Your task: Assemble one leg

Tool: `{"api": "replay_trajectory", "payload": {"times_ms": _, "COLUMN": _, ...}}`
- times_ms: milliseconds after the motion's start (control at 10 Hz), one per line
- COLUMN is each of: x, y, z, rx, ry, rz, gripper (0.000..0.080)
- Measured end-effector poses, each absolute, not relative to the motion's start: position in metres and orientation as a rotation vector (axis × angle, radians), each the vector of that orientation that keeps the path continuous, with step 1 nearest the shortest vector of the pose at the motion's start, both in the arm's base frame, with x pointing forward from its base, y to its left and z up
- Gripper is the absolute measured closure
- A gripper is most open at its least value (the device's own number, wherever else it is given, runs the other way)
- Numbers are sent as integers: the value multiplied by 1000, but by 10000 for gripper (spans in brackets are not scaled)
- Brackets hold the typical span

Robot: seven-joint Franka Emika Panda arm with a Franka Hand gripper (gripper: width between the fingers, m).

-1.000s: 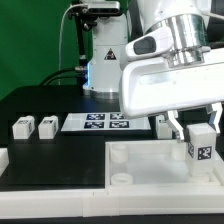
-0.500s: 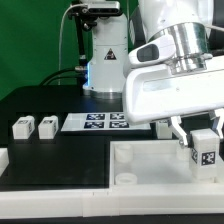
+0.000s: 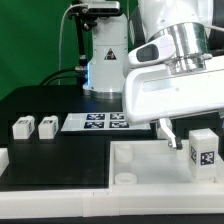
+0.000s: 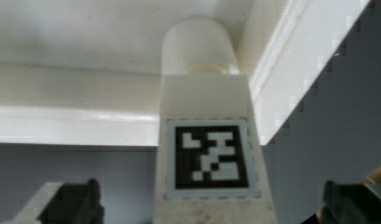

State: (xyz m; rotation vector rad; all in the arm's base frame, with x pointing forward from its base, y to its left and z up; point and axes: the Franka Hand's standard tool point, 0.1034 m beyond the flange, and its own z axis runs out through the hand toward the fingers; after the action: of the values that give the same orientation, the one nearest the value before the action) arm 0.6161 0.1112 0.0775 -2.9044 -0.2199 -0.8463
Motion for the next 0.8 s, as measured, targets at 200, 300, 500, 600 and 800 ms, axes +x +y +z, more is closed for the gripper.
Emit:
{"api": "replay_trajectory", "payload": {"times_ms": 200, "x": 616, "y": 111, "z": 78, "rx": -2904, "ry": -220, "rz": -846, "gripper": 151}}
{"api": "replay_trajectory", "payload": {"times_ms": 300, "x": 616, "y": 111, "z": 78, "rx": -2904, "ry": -220, "rz": -846, "gripper": 151}}
{"api": "replay_trajectory", "payload": {"times_ms": 500, "x": 616, "y": 112, "z": 78, "rx": -2907, "ry": -220, "rz": -835, "gripper": 150}}
{"api": "replay_trajectory", "payload": {"times_ms": 600, "x": 620, "y": 113, "z": 88, "rx": -2915, "ry": -226, "rz": -796, "gripper": 150}}
{"api": "replay_trajectory", "payload": {"times_ms": 800, "x": 629, "y": 112, "z": 102, "rx": -2945, "ry": -238, "rz": -643, "gripper": 150}}
